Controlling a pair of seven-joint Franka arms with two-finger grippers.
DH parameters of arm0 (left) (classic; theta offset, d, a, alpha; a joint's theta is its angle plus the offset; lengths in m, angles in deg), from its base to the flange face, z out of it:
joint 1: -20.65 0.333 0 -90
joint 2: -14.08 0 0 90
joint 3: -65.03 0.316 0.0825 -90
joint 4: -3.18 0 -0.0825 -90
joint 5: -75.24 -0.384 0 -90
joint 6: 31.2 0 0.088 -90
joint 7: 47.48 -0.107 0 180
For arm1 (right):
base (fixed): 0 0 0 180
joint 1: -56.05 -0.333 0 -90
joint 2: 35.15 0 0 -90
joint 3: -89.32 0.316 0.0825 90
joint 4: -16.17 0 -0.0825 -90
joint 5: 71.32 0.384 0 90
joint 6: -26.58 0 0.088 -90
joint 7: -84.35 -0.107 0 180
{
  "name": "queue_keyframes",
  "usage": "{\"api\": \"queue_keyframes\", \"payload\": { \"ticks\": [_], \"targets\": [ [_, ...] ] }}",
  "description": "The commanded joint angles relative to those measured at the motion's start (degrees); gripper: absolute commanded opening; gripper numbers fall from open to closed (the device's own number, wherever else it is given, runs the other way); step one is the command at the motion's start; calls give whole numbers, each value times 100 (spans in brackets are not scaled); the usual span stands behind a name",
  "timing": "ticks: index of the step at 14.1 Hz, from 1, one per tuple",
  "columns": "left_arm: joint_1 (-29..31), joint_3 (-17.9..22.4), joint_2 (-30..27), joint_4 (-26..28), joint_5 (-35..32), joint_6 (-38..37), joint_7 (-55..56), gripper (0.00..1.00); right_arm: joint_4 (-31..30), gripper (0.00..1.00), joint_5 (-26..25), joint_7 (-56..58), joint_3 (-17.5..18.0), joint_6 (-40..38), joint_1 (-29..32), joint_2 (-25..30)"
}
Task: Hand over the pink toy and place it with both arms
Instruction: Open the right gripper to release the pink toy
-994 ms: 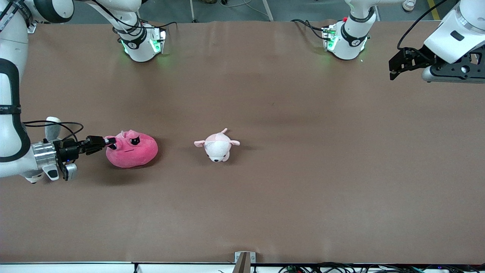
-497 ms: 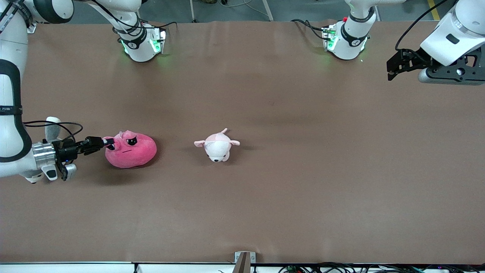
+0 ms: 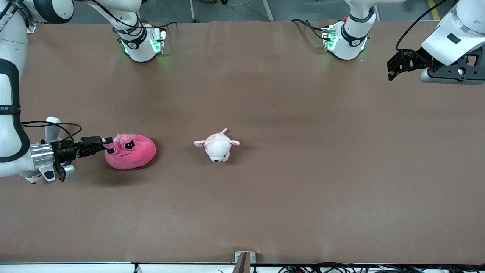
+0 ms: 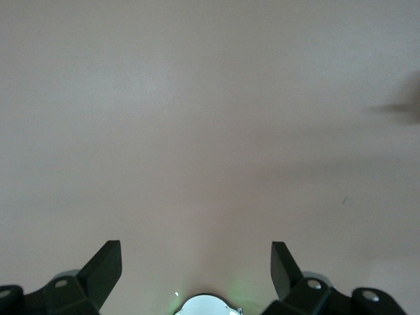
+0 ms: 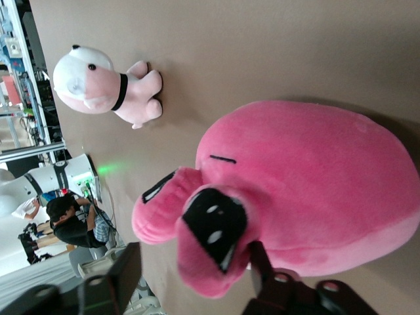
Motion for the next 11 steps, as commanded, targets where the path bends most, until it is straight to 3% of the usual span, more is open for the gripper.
{"api": "queue_keyframes", "payload": {
  "ticks": [1, 5, 11],
  "targets": [
    [65, -4, -80, 32, 59, 112, 6, 100, 285, 100, -350, -541, 86, -79, 15, 161],
    [82, 67, -36, 32, 59, 261, -82, 100, 304, 100, -843, -902, 78, -79, -12, 723],
    [539, 49, -54, 252, 358, 683, -486, 100, 444, 100, -1599, -2588, 113, -70, -205, 1751]
  ]
}}
